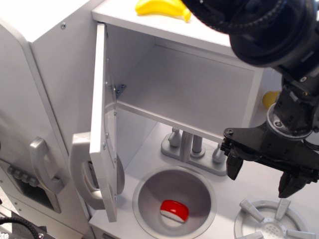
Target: Close microwave
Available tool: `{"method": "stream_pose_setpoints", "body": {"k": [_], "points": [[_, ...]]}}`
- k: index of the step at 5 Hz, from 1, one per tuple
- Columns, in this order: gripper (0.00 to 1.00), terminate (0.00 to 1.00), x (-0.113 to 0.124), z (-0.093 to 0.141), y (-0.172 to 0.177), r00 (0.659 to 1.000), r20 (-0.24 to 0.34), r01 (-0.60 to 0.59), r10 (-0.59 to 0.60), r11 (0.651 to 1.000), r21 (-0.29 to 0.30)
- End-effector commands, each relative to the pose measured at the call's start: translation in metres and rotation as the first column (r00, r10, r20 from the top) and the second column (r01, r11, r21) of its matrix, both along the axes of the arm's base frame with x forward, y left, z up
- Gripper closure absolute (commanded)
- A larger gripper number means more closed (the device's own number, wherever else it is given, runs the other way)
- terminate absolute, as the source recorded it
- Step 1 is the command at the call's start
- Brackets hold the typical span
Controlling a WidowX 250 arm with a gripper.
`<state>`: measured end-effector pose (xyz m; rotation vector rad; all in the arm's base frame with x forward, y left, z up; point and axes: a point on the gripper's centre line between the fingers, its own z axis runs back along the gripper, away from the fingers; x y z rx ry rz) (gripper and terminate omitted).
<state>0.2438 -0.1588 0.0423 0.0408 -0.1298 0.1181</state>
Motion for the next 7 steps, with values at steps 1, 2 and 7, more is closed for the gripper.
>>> {"method": "stream_pose_setpoints", "body": {"k": [1, 2, 7], "points": [[0.0, 0.0, 0.0, 0.0, 0.0, 1.0, 0.0, 0.0, 0.0, 1.0, 0.0], [0.0, 0.0, -0.003, 0.039, 0.003, 1.0, -0.001, -0.011, 0.011, 0.998, -0.054], [0.0, 0.0, -0.037, 0.133, 0.143, 0.996, 0.028, -0.074, 0.081, 0.977, -0.198]]}}
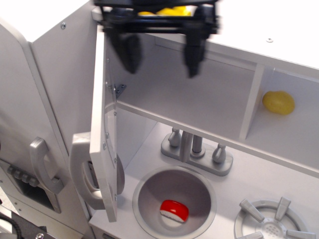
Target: Close microwave
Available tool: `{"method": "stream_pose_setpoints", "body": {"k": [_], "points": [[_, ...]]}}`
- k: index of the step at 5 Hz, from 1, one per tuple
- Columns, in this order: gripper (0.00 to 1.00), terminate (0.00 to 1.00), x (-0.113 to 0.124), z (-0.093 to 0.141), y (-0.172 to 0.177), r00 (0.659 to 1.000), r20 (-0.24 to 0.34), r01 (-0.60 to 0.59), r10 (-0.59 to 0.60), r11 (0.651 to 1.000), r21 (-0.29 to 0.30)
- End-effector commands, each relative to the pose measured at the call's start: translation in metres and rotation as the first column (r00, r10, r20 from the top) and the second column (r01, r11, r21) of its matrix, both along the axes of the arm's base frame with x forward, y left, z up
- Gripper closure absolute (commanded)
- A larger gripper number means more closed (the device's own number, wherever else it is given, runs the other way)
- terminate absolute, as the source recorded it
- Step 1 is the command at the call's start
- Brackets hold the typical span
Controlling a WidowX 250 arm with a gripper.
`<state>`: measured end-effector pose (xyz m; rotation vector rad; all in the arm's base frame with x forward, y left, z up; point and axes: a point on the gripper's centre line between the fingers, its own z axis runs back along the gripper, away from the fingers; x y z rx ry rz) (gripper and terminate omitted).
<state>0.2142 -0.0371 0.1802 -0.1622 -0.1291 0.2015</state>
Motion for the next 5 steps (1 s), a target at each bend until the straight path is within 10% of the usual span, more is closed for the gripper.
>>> {"method": "stream_pose_setpoints", "body": {"k": [1, 5], "points": [[0.0, 0.0, -0.015, -0.017, 0.043, 0.999, 0.016, -0.03, 0.029, 0.999, 0.028], [0.0, 0.0, -0.013, -0.052, 0.032, 0.996, -0.017, -0.089, 0.09, 0.995, 0.05]]}}
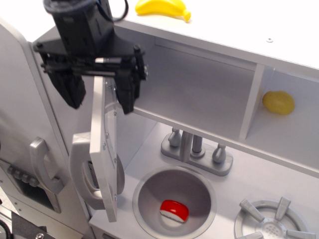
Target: Close microwave
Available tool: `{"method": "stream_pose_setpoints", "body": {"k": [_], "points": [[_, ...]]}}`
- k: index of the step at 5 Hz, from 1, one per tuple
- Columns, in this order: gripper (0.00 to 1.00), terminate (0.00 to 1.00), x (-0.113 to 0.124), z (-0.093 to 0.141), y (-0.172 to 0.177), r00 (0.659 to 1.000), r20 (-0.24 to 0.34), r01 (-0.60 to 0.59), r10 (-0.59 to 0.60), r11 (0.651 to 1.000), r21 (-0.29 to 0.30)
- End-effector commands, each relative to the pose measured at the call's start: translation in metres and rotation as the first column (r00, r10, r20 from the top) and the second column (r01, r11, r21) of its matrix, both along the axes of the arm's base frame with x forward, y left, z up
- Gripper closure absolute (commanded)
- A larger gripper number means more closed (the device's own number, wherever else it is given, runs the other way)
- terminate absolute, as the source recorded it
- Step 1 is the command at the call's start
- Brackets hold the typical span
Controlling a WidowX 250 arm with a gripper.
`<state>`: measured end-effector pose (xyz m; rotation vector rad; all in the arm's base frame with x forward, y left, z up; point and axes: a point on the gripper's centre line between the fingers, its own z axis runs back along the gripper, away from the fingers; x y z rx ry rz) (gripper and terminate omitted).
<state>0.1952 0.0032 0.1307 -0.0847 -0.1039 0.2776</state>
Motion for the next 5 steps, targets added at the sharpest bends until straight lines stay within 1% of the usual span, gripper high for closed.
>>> {"method": "stream_pose_setpoints", "body": {"k": [1, 2, 3, 4, 5], "points": [[0.0, 0.0, 0.017, -0.005, -0.031, 0.999, 0.035, -0.01, 0.011, 0.999, -0.044], [0.0, 0.0, 0.034, 0.003, -0.053, 0.999, 0.044, -0.025, 0.028, 0.998, -0.057], [0.0, 0.0, 0.051, 0.018, -0.075, 0.999, 0.034, -0.001, 0.004, 0.995, -0.099], [0.0, 0.0, 0.041, 0.043, -0.098, 0.996, 0.061, 0.083, -0.072, 0.979, -0.187], [0.0, 0.0, 0.009, 0.046, -0.1, 0.987, 0.052, 0.162, -0.155, 0.972, -0.171]]}}
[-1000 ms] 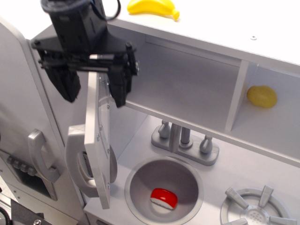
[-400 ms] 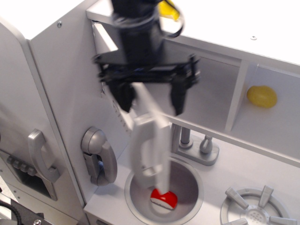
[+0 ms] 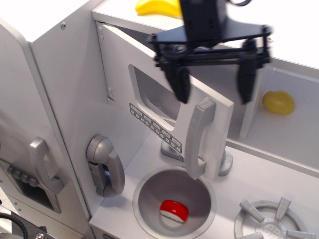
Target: Close microwave
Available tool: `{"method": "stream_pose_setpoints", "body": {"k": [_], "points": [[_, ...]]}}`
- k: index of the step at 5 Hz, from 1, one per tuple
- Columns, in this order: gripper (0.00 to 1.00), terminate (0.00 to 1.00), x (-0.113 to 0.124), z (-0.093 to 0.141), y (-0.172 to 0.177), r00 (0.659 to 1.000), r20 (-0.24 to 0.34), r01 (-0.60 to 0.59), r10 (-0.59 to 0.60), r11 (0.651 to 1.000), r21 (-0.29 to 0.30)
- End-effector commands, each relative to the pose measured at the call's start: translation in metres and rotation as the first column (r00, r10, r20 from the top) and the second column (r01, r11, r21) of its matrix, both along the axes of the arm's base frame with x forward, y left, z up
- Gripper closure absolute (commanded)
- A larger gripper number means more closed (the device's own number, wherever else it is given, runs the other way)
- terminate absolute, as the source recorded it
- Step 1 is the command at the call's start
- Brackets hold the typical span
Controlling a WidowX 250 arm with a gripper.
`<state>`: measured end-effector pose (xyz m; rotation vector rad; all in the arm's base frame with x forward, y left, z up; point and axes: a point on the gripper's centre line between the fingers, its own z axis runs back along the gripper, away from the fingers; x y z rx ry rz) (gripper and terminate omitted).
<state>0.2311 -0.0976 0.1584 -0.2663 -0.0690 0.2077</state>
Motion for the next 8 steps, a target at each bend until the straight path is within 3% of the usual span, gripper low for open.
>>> {"method": "stream_pose_setpoints", "body": {"k": [1, 2, 3, 4, 8], "points": [[0.0, 0.0, -0.044, -0.003, 0.023, 0.992, 0.041, 0.115, -0.12, 0.988, 0.104], [0.0, 0.0, -0.038, -0.037, 0.061, 0.994, 0.009, 0.105, -0.109, 0.972, 0.21], [0.0, 0.0, -0.026, -0.054, 0.08, 0.995, 0.001, 0.092, -0.095, 0.964, 0.249], [0.0, 0.0, -0.011, -0.057, 0.089, 0.997, 0.016, 0.07, -0.077, 0.961, 0.268], [0.0, 0.0, 0.05, -0.043, 0.079, 0.986, 0.165, -0.036, -0.001, 0.975, 0.22]]}}
